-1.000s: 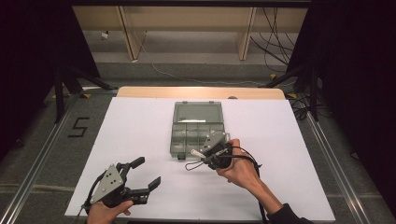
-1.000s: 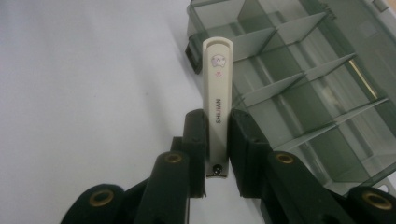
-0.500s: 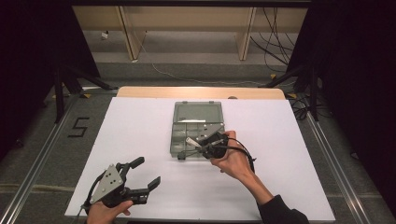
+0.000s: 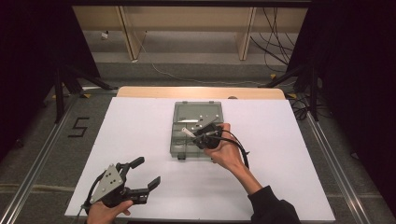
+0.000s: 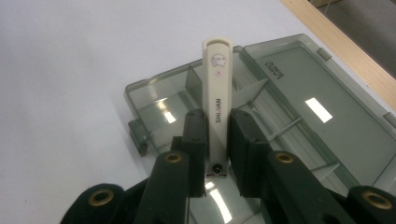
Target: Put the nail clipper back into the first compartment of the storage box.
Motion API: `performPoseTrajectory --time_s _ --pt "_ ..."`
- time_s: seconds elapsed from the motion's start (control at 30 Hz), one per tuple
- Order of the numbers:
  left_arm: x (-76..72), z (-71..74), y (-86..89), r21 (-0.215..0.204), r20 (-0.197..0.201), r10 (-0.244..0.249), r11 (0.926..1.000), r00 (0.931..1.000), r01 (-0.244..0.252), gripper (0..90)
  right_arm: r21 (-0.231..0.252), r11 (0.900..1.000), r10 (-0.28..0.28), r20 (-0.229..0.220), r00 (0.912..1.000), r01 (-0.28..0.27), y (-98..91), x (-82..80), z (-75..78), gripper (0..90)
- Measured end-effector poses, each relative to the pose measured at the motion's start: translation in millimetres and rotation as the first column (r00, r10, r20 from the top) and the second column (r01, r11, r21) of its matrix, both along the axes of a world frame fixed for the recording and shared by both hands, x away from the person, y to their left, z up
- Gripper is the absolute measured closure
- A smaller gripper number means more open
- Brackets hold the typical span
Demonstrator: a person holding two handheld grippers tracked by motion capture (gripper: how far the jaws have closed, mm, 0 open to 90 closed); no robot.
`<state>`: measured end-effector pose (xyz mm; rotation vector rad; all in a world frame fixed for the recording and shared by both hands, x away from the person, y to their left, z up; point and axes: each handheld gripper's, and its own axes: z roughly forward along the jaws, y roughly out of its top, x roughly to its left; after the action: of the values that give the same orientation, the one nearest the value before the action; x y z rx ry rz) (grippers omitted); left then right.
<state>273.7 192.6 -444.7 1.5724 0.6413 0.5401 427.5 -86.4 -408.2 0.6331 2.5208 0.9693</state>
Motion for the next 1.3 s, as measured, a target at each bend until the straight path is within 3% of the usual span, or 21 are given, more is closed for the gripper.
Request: performPoseTrajectory --time_s 0.3,0.73,0.8,0.87,0.97,1.0,1.07,1.17,1.2,1.3 --pt "-1.0 1.0 1.3 0.012 -0.002 0.005 0.9999 1.0000 -0.005 15.9 0.036 0.9988 -0.034 0.012 0.9994 0.033 17.4 15.1 -4.2 77.1" --pt "-0.7 1.2 1.7 0.016 0.002 0.002 0.9999 1.0000 -0.002 15.9 0.059 0.9969 -0.052 0.013 0.9986 0.051 27.0 30.4 -8.5 77.1" --pt "-0.6 1.2 1.8 0.017 0.003 0.002 0.9999 1.0000 -0.002 15.9 0.050 0.9968 -0.061 -0.018 0.9980 0.062 28.1 30.8 -8.0 77.1" --pt "-0.6 1.1 1.5 0.018 0.002 0.000 0.9998 1.0000 0.000 15.9 0.065 0.9954 -0.071 0.001 0.9975 0.071 30.7 33.1 -9.9 77.1" --pt "-1.4 1.0 0.9 0.009 -0.007 0.005 1.0000 1.0000 -0.004 15.9 0.061 0.9950 -0.077 -0.033 0.9965 0.079 32.2 35.8 -9.5 77.1" --pt "-1.4 1.1 1.0 0.008 -0.008 0.004 1.0000 1.0000 -0.004 15.9 0.073 0.9940 -0.081 -0.008 0.9967 0.081 33.7 37.4 -12.0 77.1" --pt "-1.1 1.1 1.3 0.009 -0.005 0.005 1.0000 1.0000 -0.005 15.9 0.061 0.9949 -0.078 -0.035 0.9963 0.080 34.2 38.9 -12.0 77.1" --pt "-1.4 1.0 1.2 0.005 -0.007 0.005 1.0000 1.0000 -0.005 15.9 0.078 0.9926 -0.092 -0.017 0.9957 0.093 36.7 41.1 -13.8 77.1" --pt "-1.4 1.1 1.1 0.004 -0.007 0.005 1.0000 1.0000 -0.005 15.9 0.066 0.9940 -0.085 -0.039 0.9957 0.087 36.5 41.3 -12.2 77.1" --pt "-1.5 1.2 1.0 0.007 -0.006 0.003 1.0000 1.0000 -0.003 15.9 0.066 0.9939 -0.087 -0.030 0.9958 0.089 39.0 42.5 -12.3 77.1"
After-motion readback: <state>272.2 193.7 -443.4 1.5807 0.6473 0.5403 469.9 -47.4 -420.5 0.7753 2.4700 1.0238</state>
